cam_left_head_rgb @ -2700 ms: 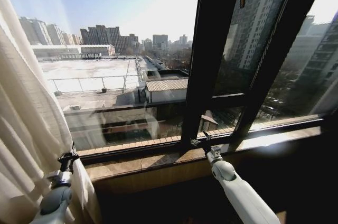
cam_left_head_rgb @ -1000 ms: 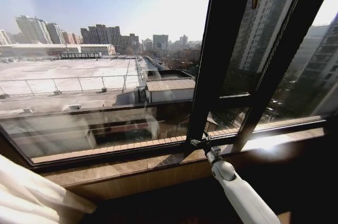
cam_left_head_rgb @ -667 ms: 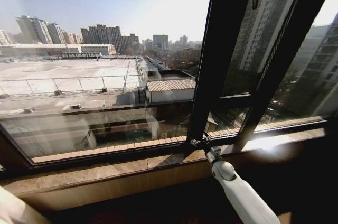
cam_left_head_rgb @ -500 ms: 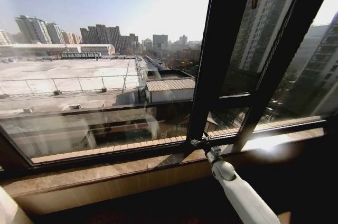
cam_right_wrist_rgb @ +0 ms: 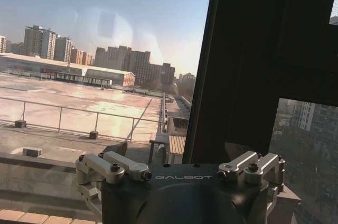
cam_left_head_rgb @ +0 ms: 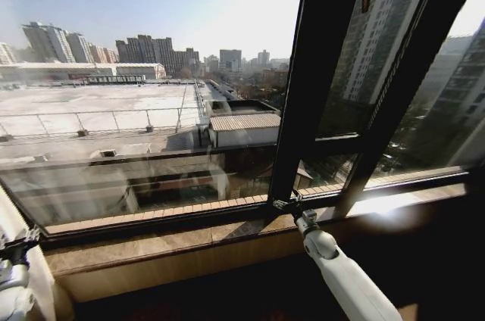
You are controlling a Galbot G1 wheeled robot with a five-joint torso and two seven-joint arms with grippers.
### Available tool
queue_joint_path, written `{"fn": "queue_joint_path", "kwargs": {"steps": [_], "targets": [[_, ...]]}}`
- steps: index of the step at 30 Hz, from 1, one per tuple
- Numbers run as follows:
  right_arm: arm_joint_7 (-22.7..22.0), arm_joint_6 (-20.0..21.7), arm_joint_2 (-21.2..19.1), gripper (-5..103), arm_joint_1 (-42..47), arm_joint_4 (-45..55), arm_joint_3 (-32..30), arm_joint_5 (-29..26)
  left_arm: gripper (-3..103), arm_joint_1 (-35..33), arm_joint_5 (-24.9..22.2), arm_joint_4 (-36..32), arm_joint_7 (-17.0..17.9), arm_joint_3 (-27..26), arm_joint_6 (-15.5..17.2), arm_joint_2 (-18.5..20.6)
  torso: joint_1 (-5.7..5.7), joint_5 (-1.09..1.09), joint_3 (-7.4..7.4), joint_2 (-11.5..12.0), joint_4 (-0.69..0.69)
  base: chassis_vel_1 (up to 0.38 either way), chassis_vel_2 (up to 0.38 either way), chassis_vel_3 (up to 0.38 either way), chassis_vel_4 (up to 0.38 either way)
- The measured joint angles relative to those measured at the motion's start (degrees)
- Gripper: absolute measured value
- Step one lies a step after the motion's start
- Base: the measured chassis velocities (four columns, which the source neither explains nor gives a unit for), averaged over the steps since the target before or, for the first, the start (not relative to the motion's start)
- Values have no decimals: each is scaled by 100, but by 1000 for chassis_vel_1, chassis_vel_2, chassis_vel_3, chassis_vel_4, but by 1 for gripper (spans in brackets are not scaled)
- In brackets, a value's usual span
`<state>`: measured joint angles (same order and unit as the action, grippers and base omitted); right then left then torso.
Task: Open the curtains by pulling them apart, changing their state from closed to fully open.
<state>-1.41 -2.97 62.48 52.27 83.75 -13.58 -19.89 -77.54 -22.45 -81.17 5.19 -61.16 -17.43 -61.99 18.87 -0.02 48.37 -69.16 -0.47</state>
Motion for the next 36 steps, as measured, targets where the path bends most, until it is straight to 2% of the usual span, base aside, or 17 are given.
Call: {"fn": "queue_joint_path", "kwargs": {"steps": [2,3,4,5,7,8,10,11,13,14,18,19,22,23,28,36], "targets": [[1,0,0,100,1,0,1,0,74,-303,-114,-512,-149,-3,-149,-344,0,4,0,0,1,0,0,0,0],[1,0,0,100,1,0,1,0,74,-303,-114,-512,-149,-3,-149,-344,0,4,0,0,1,0,0,0,0],[0,0,0,100,1,0,0,0,80,-483,-320,-799,-372,37,-205,-494,0,3,0,0,1,0,0,0,0],[0,0,0,100,0,0,0,0,80,-600,-477,-993,-566,81,-219,-578,0,3,0,0,1,0,0,0,0],[0,0,0,100,1,-1,0,0,90,-788,-902,-1448,-1150,325,-174,-743,0,5,0,0,2,0,0,0,0],[0,0,0,100,1,-1,0,0,90,-788,-902,-1448,-1150,325,-174,-743,0,5,0,0,2,0,0,0,0],[0,0,0,100,0,0,0,0,98,-850,-1266,-1862,-1448,549,154,-864,-1,2,0,-1,-1,0,0,0,0],[0,0,0,100,1,0,0,0,98,-875,-1397,-2068,-1512,629,382,-943,0,4,0,-1,-2,0,0,0,0],[0,0,0,100,1,0,0,0,100,-876,-1421,-2135,-1522,657,462,-972,0,3,0,0,-2,0,0,0,0],[0,0,0,100,0,-1,0,0,100,-853,-1428,-2247,-1513,711,605,-1047,0,4,1,0,0,0,0,0,0],[0,0,0,100,1,0,0,0,100,-722,-1055,-2285,-1162,947,708,-1197,0,1,0,0,-1,0,0,0,0],[0,0,0,100,1,0,0,0,100,-722,-1055,-2285,-1162,947,708,-1197,0,1,0,0,-1,0,0,0,0],[0,0,0,100,0,0,0,0,100,-702,-818,-2231,-988,1127,640,-1282,0,1,1,0,0,0,0,0,0],[0,0,0,100,1,-1,0,0,100,-665,-535,-2153,-839,1342,449,-1355,0,2,1,0,0,0,0,0,0],[0,0,0,100,1,0,0,0,100,-603,-446,-2082,-656,1472,302,-1386,0,1,1,0,0,0,0,0,0],[0,0,0,100,0,0,0,0,100,-579,-433,-2004,-625,1481,199,-1382,0,1,1,0,0,0,0,0,0]]}}
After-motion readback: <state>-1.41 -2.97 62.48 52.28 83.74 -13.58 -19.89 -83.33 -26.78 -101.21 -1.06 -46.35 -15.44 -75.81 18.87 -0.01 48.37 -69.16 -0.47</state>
